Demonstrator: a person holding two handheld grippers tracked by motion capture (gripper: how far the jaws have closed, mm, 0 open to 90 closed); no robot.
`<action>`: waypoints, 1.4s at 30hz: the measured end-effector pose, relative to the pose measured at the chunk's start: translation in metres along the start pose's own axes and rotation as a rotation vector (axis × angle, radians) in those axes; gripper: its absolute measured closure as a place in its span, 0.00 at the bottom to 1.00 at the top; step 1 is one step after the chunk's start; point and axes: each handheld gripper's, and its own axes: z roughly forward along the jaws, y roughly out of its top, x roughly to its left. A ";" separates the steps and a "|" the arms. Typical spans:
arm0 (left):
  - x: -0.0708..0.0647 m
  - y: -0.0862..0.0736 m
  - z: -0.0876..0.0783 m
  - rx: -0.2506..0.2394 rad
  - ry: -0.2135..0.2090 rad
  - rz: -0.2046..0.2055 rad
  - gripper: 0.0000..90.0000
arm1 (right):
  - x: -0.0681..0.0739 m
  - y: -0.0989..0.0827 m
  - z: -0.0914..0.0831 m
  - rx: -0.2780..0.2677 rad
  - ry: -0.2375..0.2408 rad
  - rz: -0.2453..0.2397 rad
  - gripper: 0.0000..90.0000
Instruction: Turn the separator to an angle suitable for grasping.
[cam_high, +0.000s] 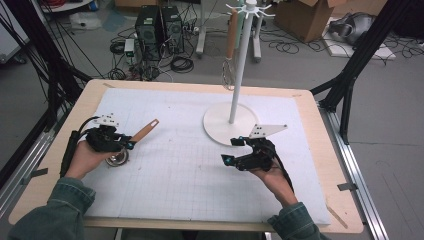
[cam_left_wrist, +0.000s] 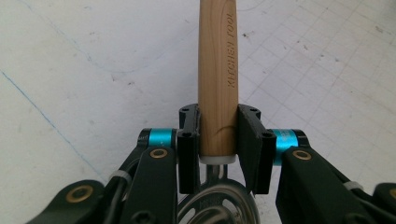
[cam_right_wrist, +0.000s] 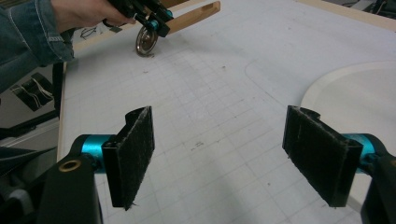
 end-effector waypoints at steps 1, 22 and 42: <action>0.000 0.000 0.000 -0.003 -0.001 0.001 0.78 | 0.001 0.000 0.001 0.002 0.000 0.001 0.27; -0.005 -0.003 -0.006 -0.060 -0.059 0.011 0.78 | 0.006 0.005 0.019 0.024 0.026 -0.015 0.27; -0.013 -0.003 -0.007 -0.089 -0.108 0.028 0.78 | 0.014 0.012 0.045 0.022 0.050 -0.020 0.27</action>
